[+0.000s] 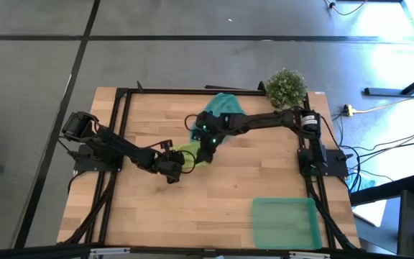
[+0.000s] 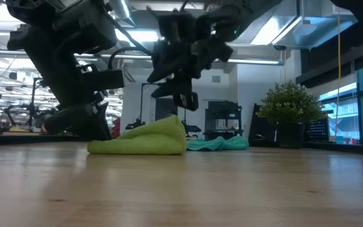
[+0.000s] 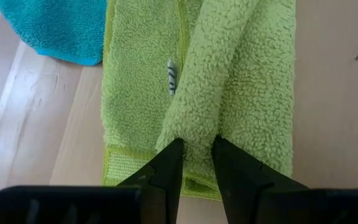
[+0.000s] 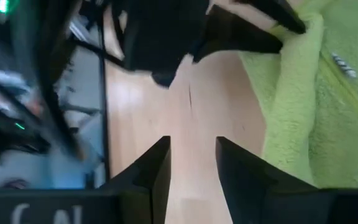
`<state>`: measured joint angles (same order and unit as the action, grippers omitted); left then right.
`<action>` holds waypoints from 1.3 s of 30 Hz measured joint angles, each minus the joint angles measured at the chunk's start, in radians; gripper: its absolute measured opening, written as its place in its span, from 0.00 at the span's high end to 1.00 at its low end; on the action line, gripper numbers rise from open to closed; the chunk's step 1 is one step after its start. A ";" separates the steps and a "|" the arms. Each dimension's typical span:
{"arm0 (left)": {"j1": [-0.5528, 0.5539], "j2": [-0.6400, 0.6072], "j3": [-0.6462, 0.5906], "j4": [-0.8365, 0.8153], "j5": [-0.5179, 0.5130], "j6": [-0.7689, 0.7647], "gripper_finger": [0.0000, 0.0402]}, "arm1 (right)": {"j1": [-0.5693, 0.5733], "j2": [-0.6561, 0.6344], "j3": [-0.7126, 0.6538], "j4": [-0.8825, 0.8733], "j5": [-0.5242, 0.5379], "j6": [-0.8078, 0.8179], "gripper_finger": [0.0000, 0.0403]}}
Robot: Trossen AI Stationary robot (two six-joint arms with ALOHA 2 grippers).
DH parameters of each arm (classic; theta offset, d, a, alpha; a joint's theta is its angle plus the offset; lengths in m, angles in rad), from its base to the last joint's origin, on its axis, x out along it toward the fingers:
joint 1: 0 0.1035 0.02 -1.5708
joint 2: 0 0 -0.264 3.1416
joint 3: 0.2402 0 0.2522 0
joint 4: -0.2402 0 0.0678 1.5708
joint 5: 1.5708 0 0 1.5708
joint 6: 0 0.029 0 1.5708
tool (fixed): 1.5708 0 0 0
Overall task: Roll microfiber towels into tight, uniform cylinder then place into a basket
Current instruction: Roll the green microfiber cloth
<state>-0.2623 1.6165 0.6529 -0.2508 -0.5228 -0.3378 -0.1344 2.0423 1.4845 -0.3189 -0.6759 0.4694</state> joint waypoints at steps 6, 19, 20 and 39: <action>-0.001 0.000 0.000 -0.002 0.007 0.000 0.78 | 0.092 0.015 -0.001 -0.053 0.082 -0.166 0.68; -0.002 0.000 0.000 -0.002 0.013 0.007 0.78 | 0.109 0.023 -0.003 -0.124 0.499 -0.214 0.68; -0.002 0.000 0.000 -0.002 0.013 0.008 0.78 | 0.105 0.023 -0.003 -0.133 0.500 -0.215 0.68; -0.003 -0.076 -0.004 -0.041 0.045 0.104 0.78 | 0.101 0.046 -0.116 -0.025 0.614 -0.239 0.68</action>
<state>-0.2653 1.5406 0.6487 -0.2915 -0.4776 -0.2339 -0.0339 2.0880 1.3689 -0.3442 -0.0620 0.2302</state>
